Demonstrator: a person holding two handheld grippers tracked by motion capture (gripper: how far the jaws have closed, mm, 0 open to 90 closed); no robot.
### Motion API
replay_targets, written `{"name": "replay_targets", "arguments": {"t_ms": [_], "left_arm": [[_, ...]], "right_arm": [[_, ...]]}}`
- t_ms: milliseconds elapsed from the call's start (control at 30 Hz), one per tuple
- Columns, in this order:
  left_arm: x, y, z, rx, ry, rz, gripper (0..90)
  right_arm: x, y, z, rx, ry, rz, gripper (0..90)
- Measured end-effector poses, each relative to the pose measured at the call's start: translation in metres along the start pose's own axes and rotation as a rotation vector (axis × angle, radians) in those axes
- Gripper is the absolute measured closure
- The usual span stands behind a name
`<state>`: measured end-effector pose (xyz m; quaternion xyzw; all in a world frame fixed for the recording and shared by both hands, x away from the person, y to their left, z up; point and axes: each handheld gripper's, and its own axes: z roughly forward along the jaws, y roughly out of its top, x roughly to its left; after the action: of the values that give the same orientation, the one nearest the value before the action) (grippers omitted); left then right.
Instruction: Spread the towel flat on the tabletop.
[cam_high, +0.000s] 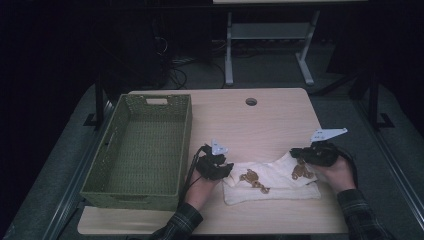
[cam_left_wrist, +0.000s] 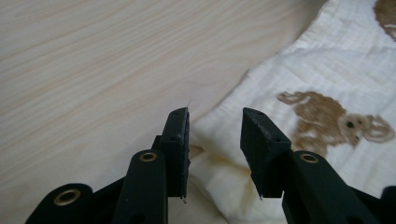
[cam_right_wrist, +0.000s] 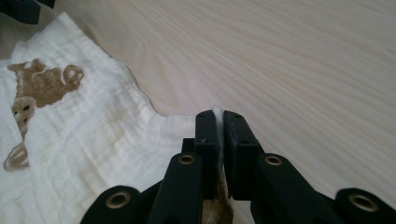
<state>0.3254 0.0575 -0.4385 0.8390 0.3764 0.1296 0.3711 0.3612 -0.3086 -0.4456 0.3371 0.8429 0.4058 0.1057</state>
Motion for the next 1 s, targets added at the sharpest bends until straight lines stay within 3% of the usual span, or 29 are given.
{"name": "replay_targets", "arguments": {"t_ms": [167,433,467,733,900,1000], "left_arm": [[0.008,0.002,0.008,-0.004,0.025,-0.026,61.2],[0.015,0.003,0.015,-0.016,0.008,-0.044,60.3],[0.016,0.003,0.017,-0.016,0.007,-0.047,59.9],[0.018,0.004,0.026,-0.005,-0.008,-0.05,58.9],[0.018,0.006,0.035,0.006,-0.029,-0.05,59.0],[0.018,0.006,0.041,0.037,-0.048,-0.035,64.1]], "right_arm": [[-0.005,-0.003,-0.004,-0.004,-0.028,0.003,84.3],[-0.016,-0.008,-0.011,-0.016,-0.078,0.038,85.0],[-0.017,-0.01,-0.011,0.008,-0.118,0.031,85.1],[-0.022,-0.014,-0.012,0.033,-0.177,0.047,85.4],[-0.026,-0.017,-0.015,0.02,-0.172,0.059,85.4],[-0.026,-0.017,-0.014,0.019,-0.171,0.059,85.3]]}}
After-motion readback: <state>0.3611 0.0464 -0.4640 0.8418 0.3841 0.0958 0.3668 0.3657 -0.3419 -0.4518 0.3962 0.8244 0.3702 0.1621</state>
